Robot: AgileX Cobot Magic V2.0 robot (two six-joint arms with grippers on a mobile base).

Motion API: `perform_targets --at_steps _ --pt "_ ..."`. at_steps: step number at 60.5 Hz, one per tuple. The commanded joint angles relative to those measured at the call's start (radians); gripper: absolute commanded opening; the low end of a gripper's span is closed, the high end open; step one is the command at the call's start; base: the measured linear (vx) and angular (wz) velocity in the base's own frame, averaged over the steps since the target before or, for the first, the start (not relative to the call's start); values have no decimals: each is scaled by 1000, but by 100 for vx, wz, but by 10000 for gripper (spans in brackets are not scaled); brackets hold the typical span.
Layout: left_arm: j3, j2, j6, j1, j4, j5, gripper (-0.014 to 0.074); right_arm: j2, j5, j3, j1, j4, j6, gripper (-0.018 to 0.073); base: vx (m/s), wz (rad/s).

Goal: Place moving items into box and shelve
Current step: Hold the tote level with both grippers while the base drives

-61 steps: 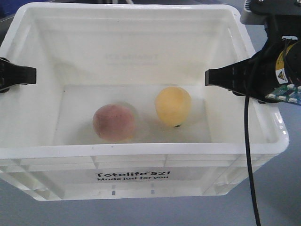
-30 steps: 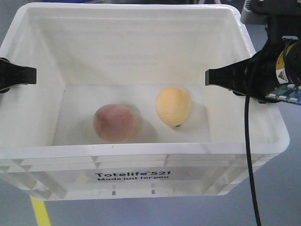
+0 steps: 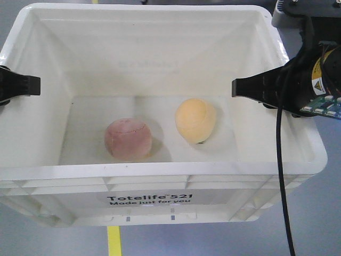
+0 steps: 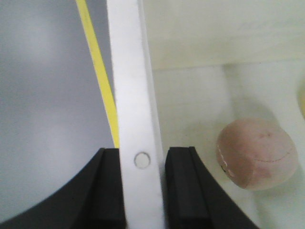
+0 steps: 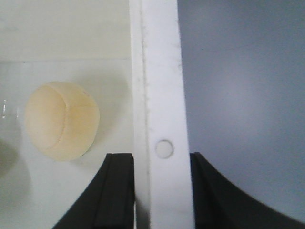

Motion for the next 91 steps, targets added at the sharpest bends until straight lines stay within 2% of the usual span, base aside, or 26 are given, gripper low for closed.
perform_targets --at_steps 1,27,91 --pt "-41 -34 -3 -7 43 -105 -22 -34 -83 -40 -6 -118 -6 75 -17 64" --pt "-41 -36 -3 -7 43 -105 -22 -34 -83 -40 -6 -118 -6 75 -10 44" --pt "-41 -36 -3 -7 43 -105 -22 -35 -81 -40 -6 -118 -6 75 14 7"
